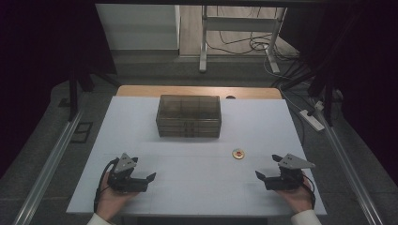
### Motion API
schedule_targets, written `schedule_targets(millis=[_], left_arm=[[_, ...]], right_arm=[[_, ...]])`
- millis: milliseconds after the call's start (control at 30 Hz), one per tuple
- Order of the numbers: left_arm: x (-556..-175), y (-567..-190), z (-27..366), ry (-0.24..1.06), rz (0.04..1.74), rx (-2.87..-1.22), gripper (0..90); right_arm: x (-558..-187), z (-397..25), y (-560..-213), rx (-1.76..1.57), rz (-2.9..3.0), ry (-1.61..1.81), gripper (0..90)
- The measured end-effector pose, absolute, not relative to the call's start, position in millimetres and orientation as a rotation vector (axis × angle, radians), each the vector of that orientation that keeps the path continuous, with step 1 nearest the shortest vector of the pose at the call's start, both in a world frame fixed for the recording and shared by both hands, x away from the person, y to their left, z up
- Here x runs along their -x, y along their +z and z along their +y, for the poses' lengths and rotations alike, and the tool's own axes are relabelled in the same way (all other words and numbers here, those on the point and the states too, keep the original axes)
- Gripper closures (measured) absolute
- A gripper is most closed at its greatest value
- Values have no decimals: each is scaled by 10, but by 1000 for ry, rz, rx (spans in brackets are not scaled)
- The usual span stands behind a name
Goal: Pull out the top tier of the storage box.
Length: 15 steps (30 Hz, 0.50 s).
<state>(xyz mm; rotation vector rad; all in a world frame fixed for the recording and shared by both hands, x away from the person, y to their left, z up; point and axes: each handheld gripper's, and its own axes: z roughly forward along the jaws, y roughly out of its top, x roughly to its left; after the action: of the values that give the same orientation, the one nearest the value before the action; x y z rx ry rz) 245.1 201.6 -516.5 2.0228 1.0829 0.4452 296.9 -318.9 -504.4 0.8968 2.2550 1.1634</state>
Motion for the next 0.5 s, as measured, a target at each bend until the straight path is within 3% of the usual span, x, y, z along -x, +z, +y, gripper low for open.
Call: schedule_targets(millis=[500], left_arm=[[-2519,-5141,1935,451,1045,-2018,99]], right_arm=[[-2985,-3178,-5064,-897,2264,1144,76]])
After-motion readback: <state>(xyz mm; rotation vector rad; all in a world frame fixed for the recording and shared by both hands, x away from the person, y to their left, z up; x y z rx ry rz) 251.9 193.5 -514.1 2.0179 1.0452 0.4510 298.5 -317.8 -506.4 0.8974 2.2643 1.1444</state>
